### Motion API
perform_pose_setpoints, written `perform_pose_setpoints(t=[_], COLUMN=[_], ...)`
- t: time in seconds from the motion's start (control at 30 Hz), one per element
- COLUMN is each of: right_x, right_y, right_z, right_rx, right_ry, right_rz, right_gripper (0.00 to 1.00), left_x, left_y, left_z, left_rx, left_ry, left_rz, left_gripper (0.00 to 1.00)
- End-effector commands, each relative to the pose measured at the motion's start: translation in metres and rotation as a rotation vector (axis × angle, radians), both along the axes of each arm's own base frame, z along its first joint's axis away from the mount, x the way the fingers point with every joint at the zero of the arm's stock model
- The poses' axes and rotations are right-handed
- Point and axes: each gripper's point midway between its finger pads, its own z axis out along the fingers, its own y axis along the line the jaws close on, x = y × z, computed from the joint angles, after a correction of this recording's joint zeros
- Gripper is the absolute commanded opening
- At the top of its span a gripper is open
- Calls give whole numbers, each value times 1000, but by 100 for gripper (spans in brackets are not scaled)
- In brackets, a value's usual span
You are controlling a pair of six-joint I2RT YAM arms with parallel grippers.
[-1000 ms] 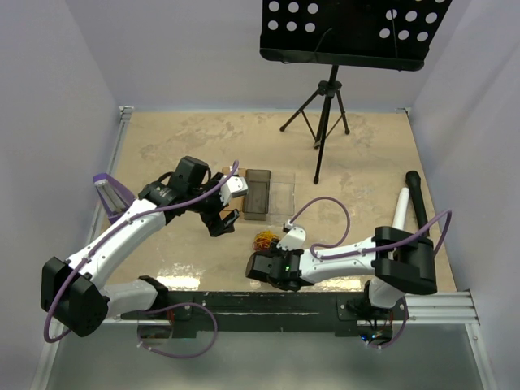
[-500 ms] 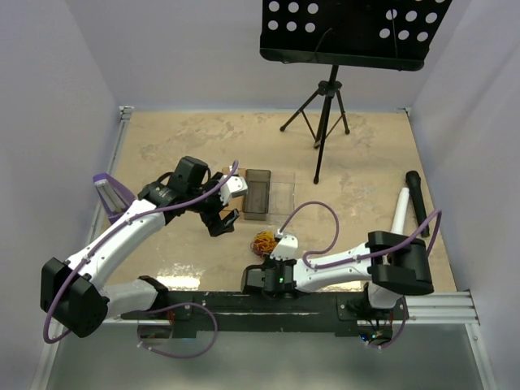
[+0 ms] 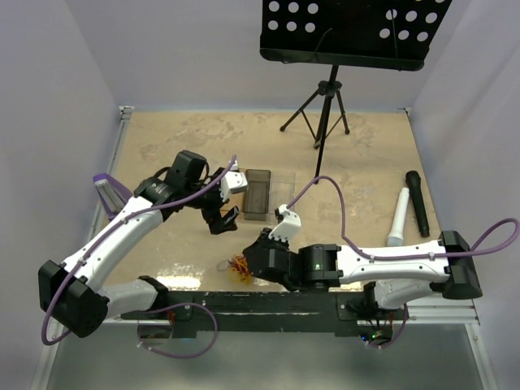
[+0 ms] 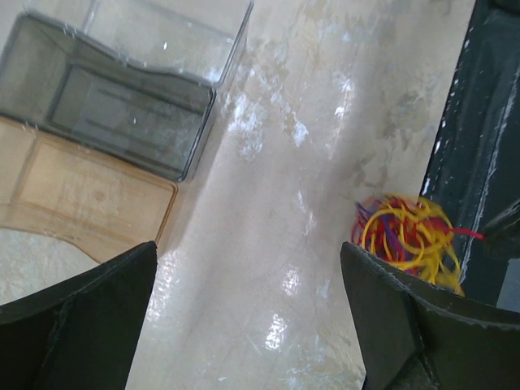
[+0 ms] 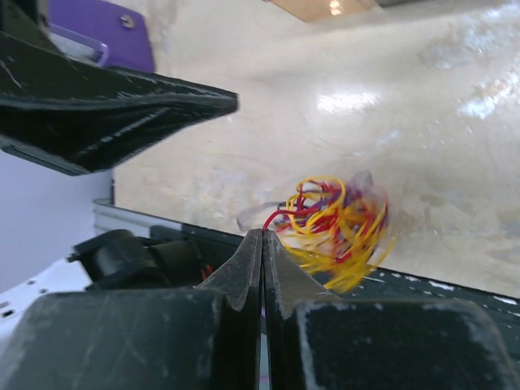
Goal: Untangle the cables
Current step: Untie the cable.
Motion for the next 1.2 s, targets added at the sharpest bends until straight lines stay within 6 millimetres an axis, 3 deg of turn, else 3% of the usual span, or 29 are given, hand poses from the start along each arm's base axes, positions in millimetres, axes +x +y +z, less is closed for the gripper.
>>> perform_pose_setpoints(t=[0.0,0.2,0.47,0.67,0.93,0.97,1.1,1.17], right_x=[20,35,49,53,51,51,48,47], right_y=[-8,-11,-3,4,15,17,27,33], right_z=[37,63,95,115,124,124,138,144], right_rx=[-13,41,93,123,166,169,205,214], right_ry=[-101,-138,-183,-201,-202,-203,-219,-224], right_rz=[-37,-54,-26,-25,6,10,48,63], right_gripper=[0,0,0,0,0,0,0,0], left_x=[-13,-55,-85,-72,-80,-81,-80,-79], left_y=[-18,-24,-36,-51,-56,-56,-57,-58], left_z=[49,60,58,60,78,77,61,59], left_rx=[-141,-273,-439,-519,-596,-601,-603,-615], left_ry=[-72,-129,-73,3,87,95,122,138], left_rz=[-141,-355,-480,-424,-448,-449,-432,-419], left_gripper=[100,100,100,100,100,99,65,63])
